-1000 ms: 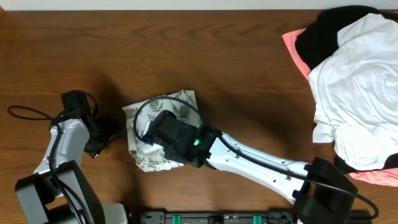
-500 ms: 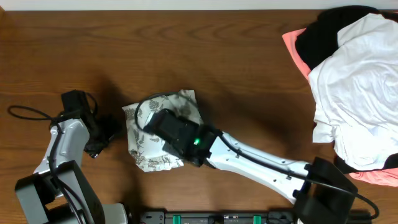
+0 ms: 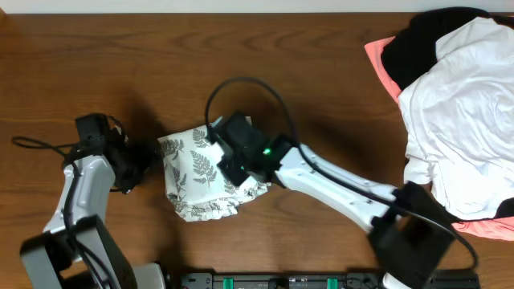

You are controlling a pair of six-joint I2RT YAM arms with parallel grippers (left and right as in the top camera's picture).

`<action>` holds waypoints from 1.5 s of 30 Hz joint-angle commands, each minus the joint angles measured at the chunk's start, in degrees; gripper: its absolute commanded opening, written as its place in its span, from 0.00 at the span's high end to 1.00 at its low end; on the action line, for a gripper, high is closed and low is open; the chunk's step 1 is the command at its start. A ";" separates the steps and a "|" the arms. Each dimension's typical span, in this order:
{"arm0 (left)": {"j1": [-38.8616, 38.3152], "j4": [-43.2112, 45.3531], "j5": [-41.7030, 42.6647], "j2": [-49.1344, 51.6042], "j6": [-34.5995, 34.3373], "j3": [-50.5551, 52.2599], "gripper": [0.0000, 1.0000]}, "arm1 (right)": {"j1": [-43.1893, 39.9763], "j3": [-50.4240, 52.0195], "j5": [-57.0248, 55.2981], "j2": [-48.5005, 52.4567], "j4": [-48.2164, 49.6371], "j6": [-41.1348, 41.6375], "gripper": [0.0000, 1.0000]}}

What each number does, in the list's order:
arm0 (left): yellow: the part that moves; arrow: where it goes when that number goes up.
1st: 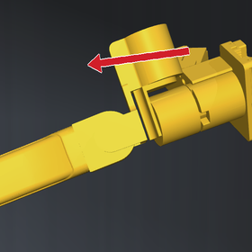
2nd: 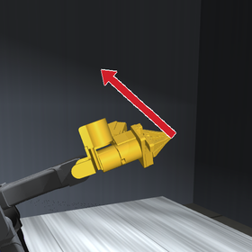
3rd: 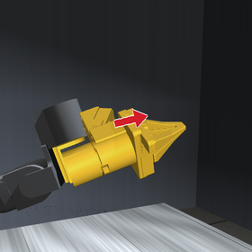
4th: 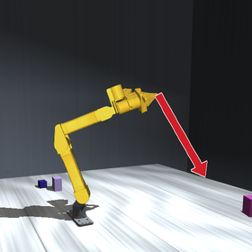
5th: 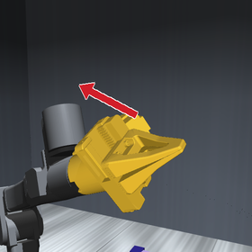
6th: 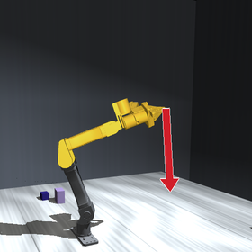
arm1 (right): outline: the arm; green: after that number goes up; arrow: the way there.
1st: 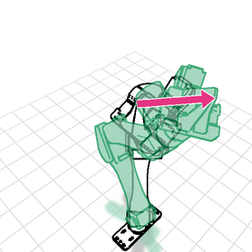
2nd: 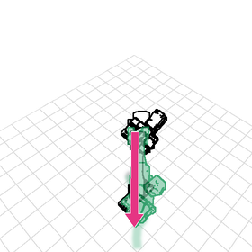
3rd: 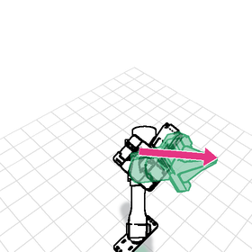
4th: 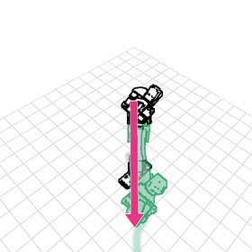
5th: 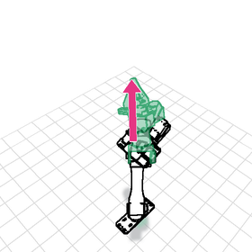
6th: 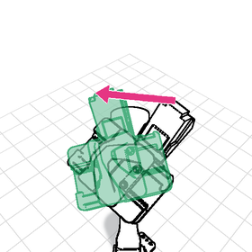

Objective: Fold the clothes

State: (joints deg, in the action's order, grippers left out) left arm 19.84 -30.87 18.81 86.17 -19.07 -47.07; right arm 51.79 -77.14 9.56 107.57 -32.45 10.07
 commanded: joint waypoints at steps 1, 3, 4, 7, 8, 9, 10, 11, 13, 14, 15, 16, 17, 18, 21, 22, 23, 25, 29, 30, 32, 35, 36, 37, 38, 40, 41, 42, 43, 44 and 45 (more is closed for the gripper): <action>0.24 0.13 1.79 -2.84 1.44 -0.33 0.14 | 1.57 -0.76 10.88 3.65 -0.85 2.82 0.89; 0.24 0.02 2.03 -4.02 1.44 -0.33 0.14 | 2.69 -0.76 12.17 5.40 -1.51 2.82 0.87; 0.24 -0.04 2.71 -4.55 1.44 -0.33 0.14 | 3.19 -0.74 12.37 6.12 -1.77 2.82 0.87; 0.22 -0.07 6.25 -6.14 1.44 -0.33 0.13 | 4.44 -0.74 12.37 7.91 -2.32 2.82 0.88; 0.22 -0.07 7.34 -6.64 1.44 -0.33 0.14 | 4.63 -0.74 12.37 7.96 -2.32 2.82 0.88; 0.22 -0.07 7.96 -7.06 1.42 -0.33 0.14 | 4.72 -0.74 12.33 7.96 -2.27 2.80 0.88; 0.15 -0.09 8.50 -7.43 1.44 -0.33 0.14 | 4.76 -0.76 12.31 7.96 -2.08 2.78 0.88; 0.07 -0.09 8.94 -7.74 1.44 -0.33 0.14 | 4.76 -0.76 12.33 7.91 -1.70 2.78 0.88; -0.22 -0.33 9.64 -8.15 1.44 -0.33 0.14 | 4.57 -0.76 12.28 7.91 -1.53 2.78 0.88; -0.37 -0.55 9.90 -8.26 1.44 -0.33 0.14 | 4.39 -0.76 12.31 7.91 -1.57 2.78 0.89; -0.55 -0.76 10.36 -8.28 1.44 -0.33 0.14 | 4.17 -0.76 12.31 7.91 -1.57 2.78 0.90; -0.72 -1.09 10.80 -8.28 1.44 -0.33 0.14 | 3.91 -0.76 12.28 7.80 -1.60 2.75 0.90; -0.92 -1.44 11.02 -8.28 1.44 -0.33 0.13 | 3.52 -0.76 12.31 7.69 -1.62 2.75 0.90; -1.11 -1.81 11.43 -8.28 1.44 -0.33 0.14 | 3.04 -0.76 12.31 7.39 -1.64 2.75 0.90; -1.95 -2.95 14.88 -8.28 1.99 -0.33 0.14 | 1.20 -0.94 12.28 5.75 -1.57 2.73 0.88; -2.23 -3.30 15.67 -8.28 2.62 -0.31 0.14 | 0.44 -1.14 12.04 4.70 -1.60 2.71 0.87; -2.54 -3.80 15.69 -8.28 2.75 -0.31 0.13 | -0.24 -1.29 11.82 3.72 -1.62 2.54 0.87; -2.95 -4.68 15.08 -8.26 3.69 -0.31 0.14 | -1.73 -1.64 11.63 1.16 -1.62 1.42 0.86; -2.95 -4.94 11.56 -8.20 4.28 -0.04 0.13 | -4.61 -1.73 11.26 -3.34 -1.64 1.03 0.85; -2.95 -5.05 10.67 -8.02 4.28 -0.04 0.13 | -5.07 -1.73 11.26 -3.87 -1.75 1.03 0.85; -2.95 -5.09 9.57 -7.43 4.48 -0.04 0.13 | -5.68 -1.73 11.26 -4.13 -2.03 1.03 0.85; -2.95 -5.05 8.79 -5.53 5.18 -0.02 0.13 | -5.70 -1.70 10.29 -3.37 -2.27 1.03 0.84; -2.95 -5.07 8.81 -4.50 5.49 -0.04 0.12 | -5.64 -1.70 9.42 -3.06 -2.36 1.05 0.84; -2.95 -5.09 8.81 -3.45 5.55 -0.02 0.12 | -5.64 -1.70 8.63 -2.67 -2.34 1.09 0.84; -2.95 -5.11 8.85 -2.38 5.55 -0.04 0.12 | -5.64 -1.70 8.00 -2.36 -2.27 1.09 0.83; -2.95 -5.01 8.87 0.20 5.60 -0.02 0.12 | -5.64 -1.70 6.69 -1.55 -2.27 1.73 0.83; -2.95 -4.83 9.03 1.42 5.86 -0.02 0.12 | -5.66 -1.68 6.51 -1.22 -2.34 1.73 0.83; -2.95 -4.66 9.18 2.58 6.08 -0.04 0.11 | -5.66 -1.68 6.51 -0.81 -2.45 1.73 0.83; -2.95 -4.48 9.27 3.89 6.45 -0.04 0.09 | -5.64 -1.66 6.51 -0.63 -2.60 1.73 0.83; -2.95 -4.31 9.27 4.96 6.67 -0.04 0.09 | -5.60 -1.60 6.54 -0.31 -2.73 1.75 0.83; -2.95 -3.91 9.29 6.21 7.06 -0.04 0.09 | -5.60 -1.60 6.54 -0.13 -2.89 1.81 0.83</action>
State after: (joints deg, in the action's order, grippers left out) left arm 16.97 -35.29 28.47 89.82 -14.02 -47.07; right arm 45.98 -78.63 17.23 106.28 -35.11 11.77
